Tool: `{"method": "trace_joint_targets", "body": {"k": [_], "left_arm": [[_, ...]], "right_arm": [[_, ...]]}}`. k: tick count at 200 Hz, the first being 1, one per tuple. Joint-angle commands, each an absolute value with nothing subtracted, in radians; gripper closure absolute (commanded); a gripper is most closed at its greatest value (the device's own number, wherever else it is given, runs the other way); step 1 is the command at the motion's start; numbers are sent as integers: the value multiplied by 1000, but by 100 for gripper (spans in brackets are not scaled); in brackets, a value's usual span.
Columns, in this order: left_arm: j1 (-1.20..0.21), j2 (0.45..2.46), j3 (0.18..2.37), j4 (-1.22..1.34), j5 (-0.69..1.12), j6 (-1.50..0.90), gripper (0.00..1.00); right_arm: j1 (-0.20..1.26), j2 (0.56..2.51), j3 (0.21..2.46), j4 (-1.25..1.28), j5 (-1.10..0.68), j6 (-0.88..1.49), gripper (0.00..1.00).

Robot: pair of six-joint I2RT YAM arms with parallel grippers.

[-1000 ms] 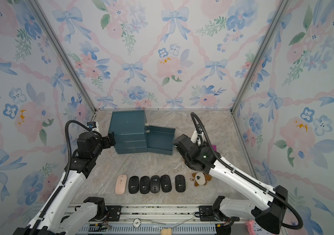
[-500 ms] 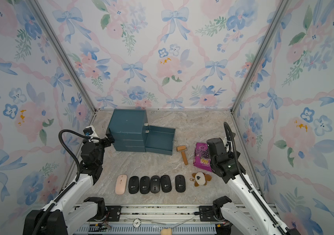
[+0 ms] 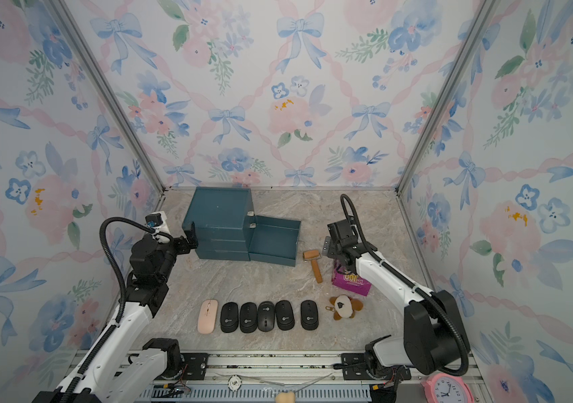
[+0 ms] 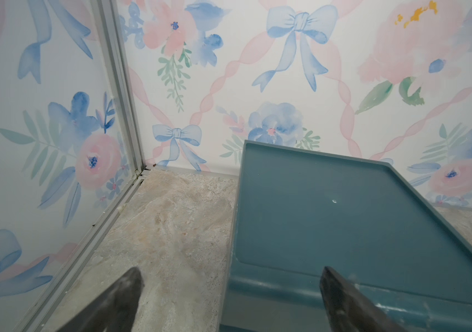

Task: Take the mice out of the drawer
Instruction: Close the drawer of the storage box.

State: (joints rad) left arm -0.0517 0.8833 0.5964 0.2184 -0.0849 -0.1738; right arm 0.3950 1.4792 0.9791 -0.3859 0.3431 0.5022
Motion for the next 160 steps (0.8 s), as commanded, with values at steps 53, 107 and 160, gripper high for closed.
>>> {"method": "trace_joint_targets", "body": {"k": [53,107,160], "left_arm": [[44,1140,815,74,233,-144,2],[81,1301,974,-80,550,-93,2],[79,1316,978,-84,625,-97,2]], "right_arm": [[449,1848,1249,-342,122,427,4],[498,1996,1404,-350,-62,396,4],[603,2131,1602,-382,-140,412,4]]}}
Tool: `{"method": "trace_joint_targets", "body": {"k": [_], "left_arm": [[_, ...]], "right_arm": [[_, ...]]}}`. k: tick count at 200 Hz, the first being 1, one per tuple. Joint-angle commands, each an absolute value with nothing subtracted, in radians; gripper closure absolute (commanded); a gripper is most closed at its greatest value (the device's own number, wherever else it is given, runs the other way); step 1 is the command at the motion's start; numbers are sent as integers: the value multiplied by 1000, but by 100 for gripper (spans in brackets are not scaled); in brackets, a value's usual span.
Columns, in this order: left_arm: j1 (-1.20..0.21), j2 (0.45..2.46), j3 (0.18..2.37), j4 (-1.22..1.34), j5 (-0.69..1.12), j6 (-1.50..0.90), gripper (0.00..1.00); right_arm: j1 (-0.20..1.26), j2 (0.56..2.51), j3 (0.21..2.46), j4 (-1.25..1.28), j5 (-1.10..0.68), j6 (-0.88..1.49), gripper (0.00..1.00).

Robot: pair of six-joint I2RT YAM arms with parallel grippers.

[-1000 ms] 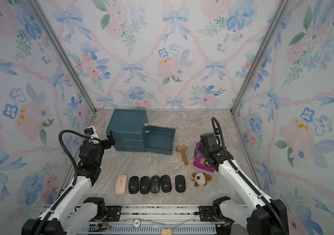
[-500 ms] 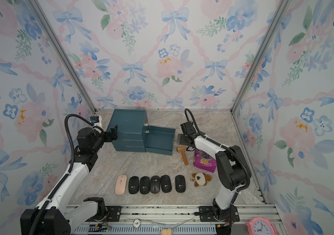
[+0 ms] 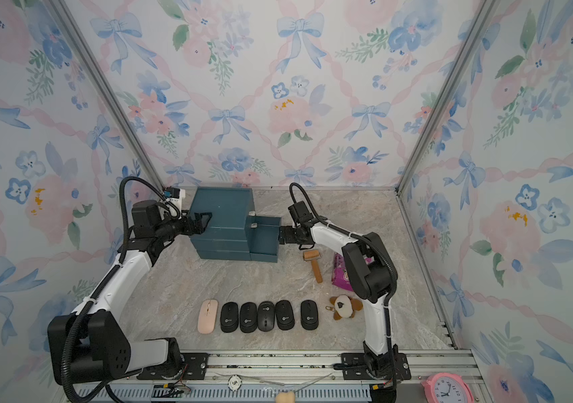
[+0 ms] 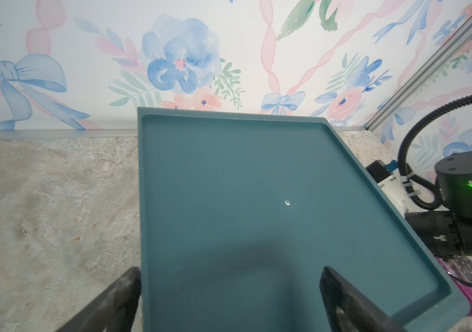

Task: Take the mice out of the drawer
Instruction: Close the drawer of the storage box.

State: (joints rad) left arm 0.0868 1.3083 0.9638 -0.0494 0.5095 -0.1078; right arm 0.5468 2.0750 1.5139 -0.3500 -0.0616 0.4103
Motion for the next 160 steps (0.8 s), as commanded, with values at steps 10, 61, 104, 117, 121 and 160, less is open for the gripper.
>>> {"method": "trace_joint_targets", "body": {"k": [10,61,104,117,121,160], "left_arm": [[77,1313,974,-83,626,-101,2],[59,1302,956,-84,622,-100,2],[48,1258,908,-67,404,-121,2],[49,1220,850,-28,231,-148,2],[49,1208,826,-7,187,-153,2],[51,1114,547,258,-132,-189,2]], "right_arm": [[621,2151,1630,-375,-151,422,4],[675,2205,1697,-345,-189,492,4],[645,2063,1558,-315,-56,512,4],[612,1980,1487,-318,-8,499,4],[600,1952,1463,-321,6,494,4],[467,1647,1190,-360,241,401,4]]}}
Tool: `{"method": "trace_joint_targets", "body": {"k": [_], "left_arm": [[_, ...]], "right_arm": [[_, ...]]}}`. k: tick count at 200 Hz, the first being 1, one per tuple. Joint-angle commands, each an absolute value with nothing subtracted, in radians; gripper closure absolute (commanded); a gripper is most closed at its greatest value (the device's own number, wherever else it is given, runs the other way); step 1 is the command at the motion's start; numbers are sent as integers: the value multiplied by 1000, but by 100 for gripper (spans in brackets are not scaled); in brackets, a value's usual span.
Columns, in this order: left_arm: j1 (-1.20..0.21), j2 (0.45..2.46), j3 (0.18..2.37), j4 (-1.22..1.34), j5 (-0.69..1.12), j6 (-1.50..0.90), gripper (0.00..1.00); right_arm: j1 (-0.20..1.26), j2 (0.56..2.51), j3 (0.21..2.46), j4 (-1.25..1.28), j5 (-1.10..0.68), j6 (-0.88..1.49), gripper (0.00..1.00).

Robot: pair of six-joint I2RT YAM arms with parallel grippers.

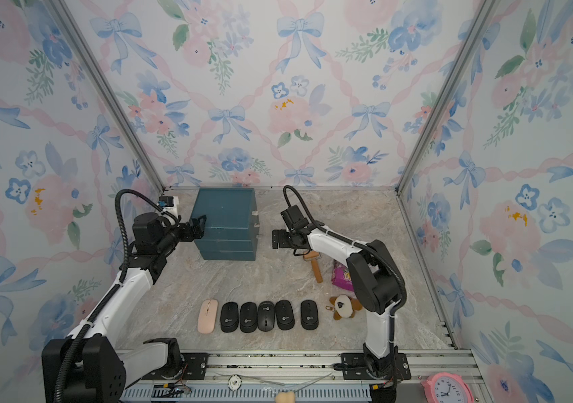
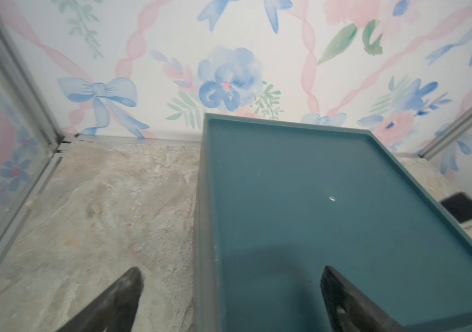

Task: Take the mice out of the drawer
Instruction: Close the drawer of the storage box, then adjust the storage box at the center of the board.

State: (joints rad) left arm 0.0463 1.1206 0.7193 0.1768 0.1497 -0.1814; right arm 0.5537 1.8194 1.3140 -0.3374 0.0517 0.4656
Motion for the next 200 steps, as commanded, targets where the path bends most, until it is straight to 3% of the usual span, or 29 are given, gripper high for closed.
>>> {"method": "trace_joint_targets", "body": {"k": [1,46,95,181,200], "left_arm": [[50,1113,541,265,-135,-191,2],[35,1183,368,485,-229,-210,2],[18,1315,270,814,-306,-241,2],[-57,1571,237,1228,-214,-34,2],[-53,1548,252,1155,-225,-53,2]], "right_arm": [[464,1635,1186,-361,246,398,4],[297,1333,893,-331,421,275,4],[152,1164,560,20,418,126,4],[51,1457,526,566,330,74,4],[61,1519,548,592,260,35,4]]}}
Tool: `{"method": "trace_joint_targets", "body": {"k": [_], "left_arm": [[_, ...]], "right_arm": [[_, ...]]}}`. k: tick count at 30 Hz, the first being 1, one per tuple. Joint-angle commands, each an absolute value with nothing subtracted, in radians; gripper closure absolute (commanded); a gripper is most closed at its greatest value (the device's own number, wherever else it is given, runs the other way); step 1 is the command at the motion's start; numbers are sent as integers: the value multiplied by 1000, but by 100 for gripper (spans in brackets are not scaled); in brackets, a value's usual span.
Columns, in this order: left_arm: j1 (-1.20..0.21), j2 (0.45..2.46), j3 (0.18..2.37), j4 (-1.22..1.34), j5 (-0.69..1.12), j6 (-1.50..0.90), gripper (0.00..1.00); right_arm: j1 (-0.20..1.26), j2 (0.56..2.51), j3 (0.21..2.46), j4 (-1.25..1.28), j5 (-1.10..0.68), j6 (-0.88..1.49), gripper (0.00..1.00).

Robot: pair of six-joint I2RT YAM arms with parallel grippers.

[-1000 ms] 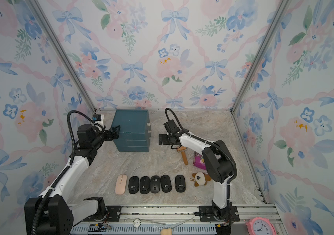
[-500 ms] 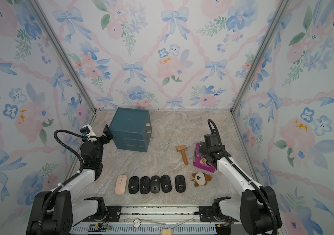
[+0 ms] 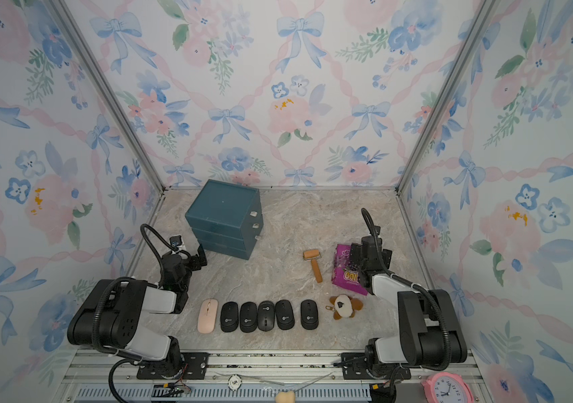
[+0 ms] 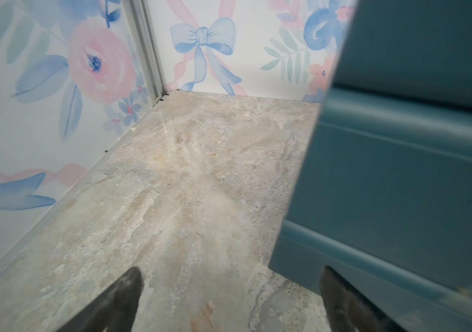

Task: Take the mice out of the drawer
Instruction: Adjust the storage box at the center of the board, then reset both arms

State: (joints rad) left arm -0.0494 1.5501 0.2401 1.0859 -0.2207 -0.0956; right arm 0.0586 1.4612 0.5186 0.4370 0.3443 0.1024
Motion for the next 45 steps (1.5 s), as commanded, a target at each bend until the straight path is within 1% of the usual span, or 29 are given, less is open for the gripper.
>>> {"method": "trace_joint_targets", "body": {"k": [1,2,5,6,7,8,9,10,11,13,15,24,45], "left_arm": [[-52,1548,250,1160,-224,-53,2],[-52,1555,249,1175,-226,-53,2],[-52,1551,252,1161,-223,-54,2],[-52,1551,252,1161,-223,-52,2],[-52,1550,252,1161,-223,-53,2],[-52,1551,251,1161,-225,-53,2],[-52,1552,252,1161,-224,-53,2],[-52,1553,254,1160,-225,-53,2],[-52,1555,254,1161,-225,-53,2],[-52,1555,254,1160,-225,-53,2],[-52,1555,254,1160,-225,-54,2],[-66,1550,251,1165,-239,-42,2],[-52,1546,253,1155,-179,-38,2]], "right_arm": [[63,1519,549,591,254,32,4],[63,1509,536,599,217,16,4],[48,1508,418,787,182,26,4],[46,1544,376,919,187,26,4],[49,1566,365,985,189,26,4],[49,1530,393,866,193,28,4],[49,1524,399,841,193,28,4],[50,1552,382,921,196,26,4],[51,1556,381,935,198,26,4],[49,1533,398,859,195,27,4],[50,1544,389,897,196,25,4],[72,1540,393,882,232,11,4],[73,1540,394,880,237,9,4]]}}
